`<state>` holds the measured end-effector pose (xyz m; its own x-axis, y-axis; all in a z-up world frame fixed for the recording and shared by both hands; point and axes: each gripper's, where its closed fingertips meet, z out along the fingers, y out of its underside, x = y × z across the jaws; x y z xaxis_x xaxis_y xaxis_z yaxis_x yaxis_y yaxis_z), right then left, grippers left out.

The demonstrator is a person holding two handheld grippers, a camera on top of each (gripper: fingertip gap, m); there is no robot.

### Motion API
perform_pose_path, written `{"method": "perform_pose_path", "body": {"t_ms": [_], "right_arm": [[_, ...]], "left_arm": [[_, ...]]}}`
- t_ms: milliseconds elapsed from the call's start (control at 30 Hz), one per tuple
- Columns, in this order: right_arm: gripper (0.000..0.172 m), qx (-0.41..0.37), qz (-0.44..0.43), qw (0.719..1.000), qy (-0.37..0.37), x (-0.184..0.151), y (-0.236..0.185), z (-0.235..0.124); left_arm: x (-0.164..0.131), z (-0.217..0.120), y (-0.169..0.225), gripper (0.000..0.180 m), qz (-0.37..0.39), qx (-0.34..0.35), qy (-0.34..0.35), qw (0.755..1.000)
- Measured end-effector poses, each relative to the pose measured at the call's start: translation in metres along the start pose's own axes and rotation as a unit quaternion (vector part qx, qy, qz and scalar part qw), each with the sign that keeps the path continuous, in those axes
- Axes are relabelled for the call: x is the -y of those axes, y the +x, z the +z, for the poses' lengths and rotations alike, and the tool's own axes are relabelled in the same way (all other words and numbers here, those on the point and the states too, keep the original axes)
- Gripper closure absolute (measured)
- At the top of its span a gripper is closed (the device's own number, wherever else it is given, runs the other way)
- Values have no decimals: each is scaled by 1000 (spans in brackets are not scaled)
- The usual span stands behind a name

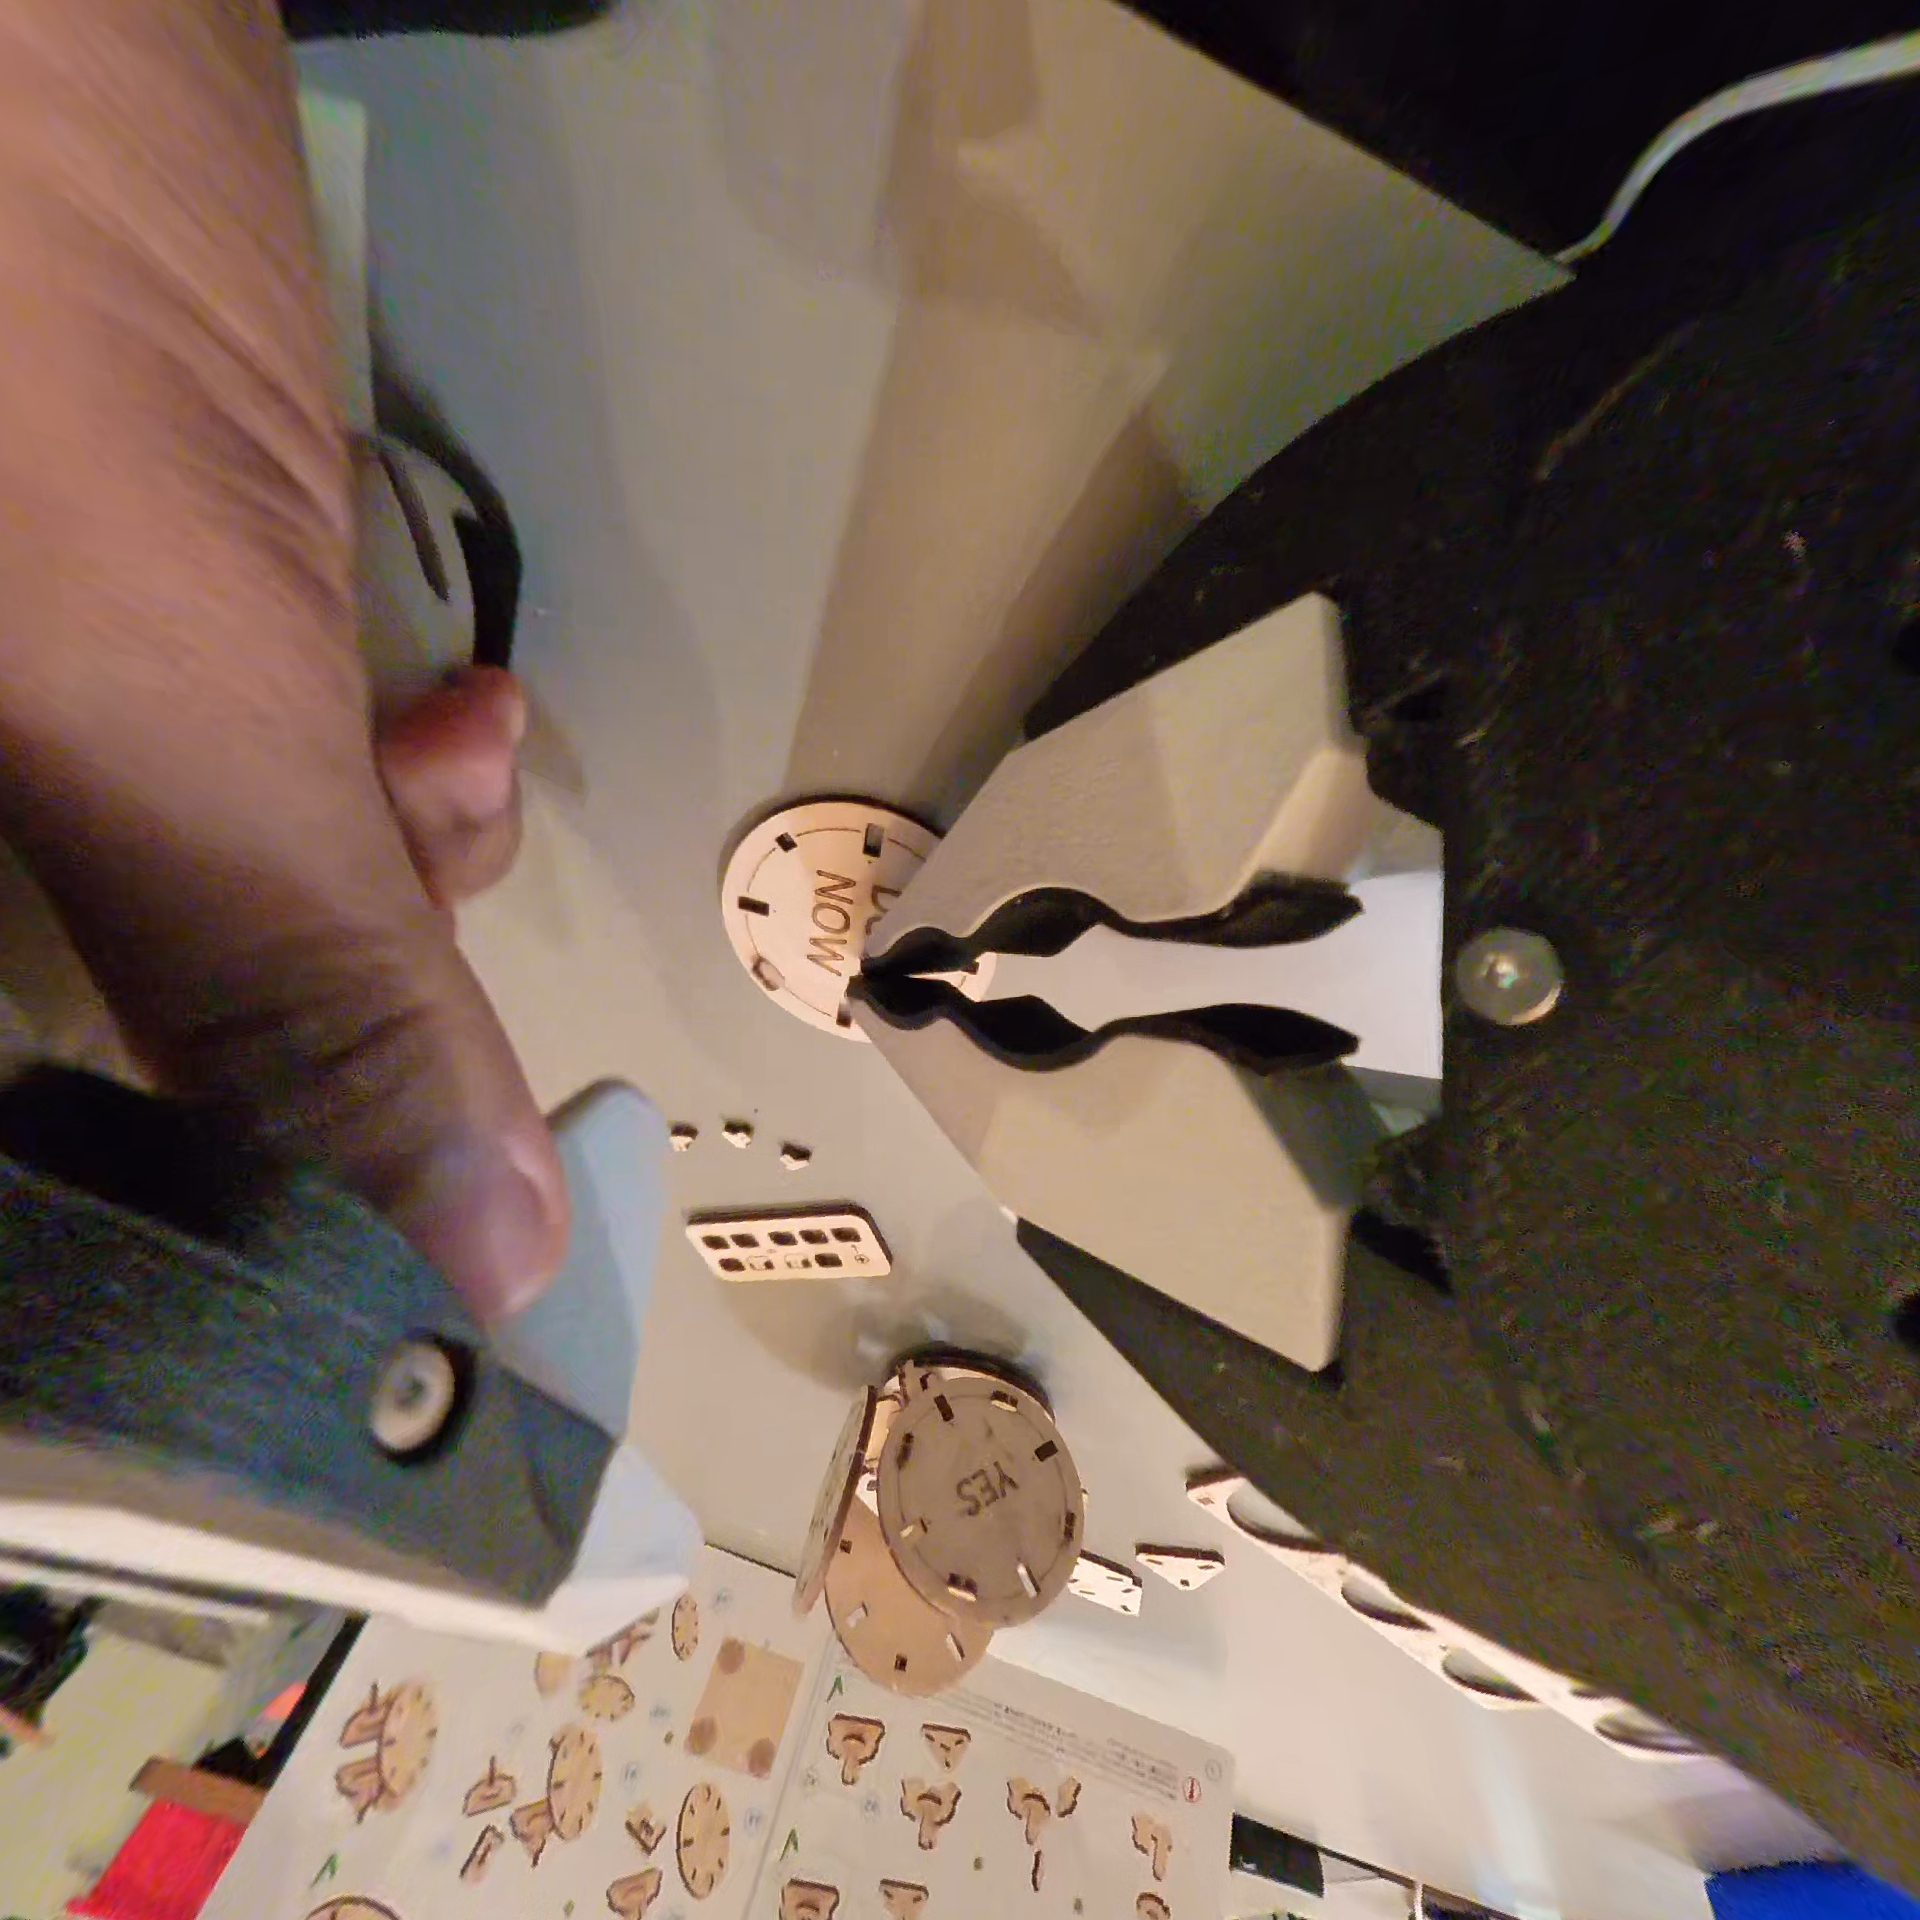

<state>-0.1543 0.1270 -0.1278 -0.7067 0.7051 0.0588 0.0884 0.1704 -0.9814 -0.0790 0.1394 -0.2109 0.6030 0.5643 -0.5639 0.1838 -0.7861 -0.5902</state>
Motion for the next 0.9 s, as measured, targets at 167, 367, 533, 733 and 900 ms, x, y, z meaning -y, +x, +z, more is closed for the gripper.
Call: {"method": "perform_pose_path", "body": {"t_ms": [167,367,533,733,900], "right_arm": [[129,118,87,972,-186,-59,-14,-10],[141,162,130,963,-171,-55,-15,-20],[156,149,102,980,-79,-29,-11,-33],[152,152,95,981,-71,-26,-13,-35],[155,163,108,980,-42,-18,-12,-41]], "left_arm": [[-1,2,-3,180,-48,-29,-2,998],[-2,0,-5,180,-123,-101,9,987],[-11,5,-32,180,-156,-82,14,984],[-7,23,-46,180,-266,-149,14,952],[-4,36,-47,180,-274,-166,-2,947]]}}
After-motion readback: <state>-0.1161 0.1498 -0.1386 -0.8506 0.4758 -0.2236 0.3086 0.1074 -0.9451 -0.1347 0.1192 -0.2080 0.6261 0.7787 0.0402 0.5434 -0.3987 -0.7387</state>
